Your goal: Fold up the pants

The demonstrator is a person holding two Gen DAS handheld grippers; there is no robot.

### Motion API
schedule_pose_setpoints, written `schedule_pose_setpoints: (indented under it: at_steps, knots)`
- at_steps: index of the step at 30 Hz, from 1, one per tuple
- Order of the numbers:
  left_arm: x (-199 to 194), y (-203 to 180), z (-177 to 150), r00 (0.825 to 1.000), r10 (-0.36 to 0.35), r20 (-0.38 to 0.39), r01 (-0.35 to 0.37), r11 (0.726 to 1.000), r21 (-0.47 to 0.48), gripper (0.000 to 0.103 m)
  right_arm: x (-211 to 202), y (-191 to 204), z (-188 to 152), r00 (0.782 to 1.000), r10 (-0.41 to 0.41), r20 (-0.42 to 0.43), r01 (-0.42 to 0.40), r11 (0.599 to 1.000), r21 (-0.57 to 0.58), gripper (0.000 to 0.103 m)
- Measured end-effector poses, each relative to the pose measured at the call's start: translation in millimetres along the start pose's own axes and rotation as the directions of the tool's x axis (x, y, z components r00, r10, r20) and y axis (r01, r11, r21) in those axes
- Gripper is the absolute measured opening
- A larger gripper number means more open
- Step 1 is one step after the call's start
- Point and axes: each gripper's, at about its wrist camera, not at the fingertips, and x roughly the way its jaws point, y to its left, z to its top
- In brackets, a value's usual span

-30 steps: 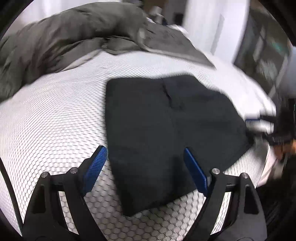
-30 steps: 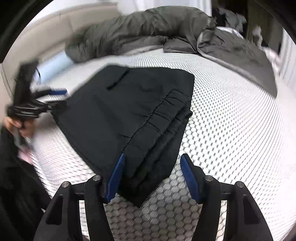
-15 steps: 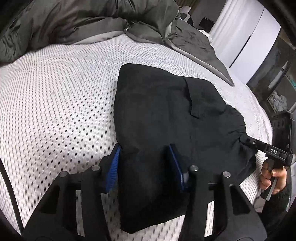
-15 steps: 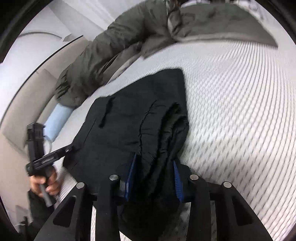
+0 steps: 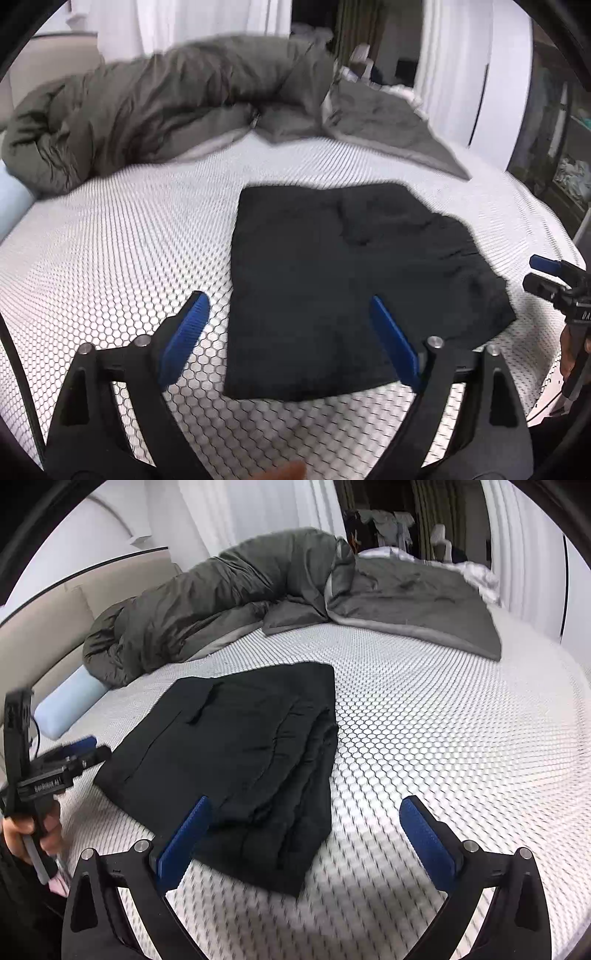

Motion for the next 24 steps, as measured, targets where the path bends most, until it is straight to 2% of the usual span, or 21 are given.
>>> schedule_pose_setpoints:
  at_steps: [1, 3, 9, 13, 17, 20, 24]
  knots:
    - [-9, -3, -3, 1.000, 0.003, 0.027, -0.004, 1.000, 0.005, 0.102, -12, 2, -4, 0.999, -0.001, 0.039, 0.002, 1.000, -0.012, 0.103]
    - [-30, -7, -15, 0.997, 0.017, 0.073, -0.018, 1.000, 0.012, 0.102, -33, 7, -14, 0.995, 0.021, 0.100, -0.017, 0.999, -0.039, 0.103]
    - [-65, -18, -38, 0.992, 0.059, 0.112, -0.063, 0.998, 0.028, 0.102, -56, 18, -36, 0.982, 0.059, 0.177, -0.051, 0.998, -0.049, 0.103]
    - [-68, -17, -49, 0.993, 0.046, 0.112, -0.046, 0.999, -0.007, 0.102, -58, 27, -36, 0.964, 0.062, 0.257, -0.050, 0.997, -0.053, 0.103]
    - [-63, -20, -50, 0.992, 0.039, 0.120, -0.038, 0.999, -0.009, 0.102, -60, 36, -34, 0.954, 0.069, 0.293, -0.052, 0.997, -0.065, 0.103]
    - [-59, -23, -50, 0.993, 0.015, 0.119, -0.016, 1.000, 0.010, 0.102, -58, 42, -32, 0.952, 0.074, 0.297, -0.053, 0.996, -0.078, 0.103]
    - [-56, -28, -51, 0.992, 0.023, 0.120, -0.028, 0.999, 0.039, 0.102, -57, 50, -34, 0.953, 0.069, 0.294, -0.039, 0.994, -0.107, 0.103]
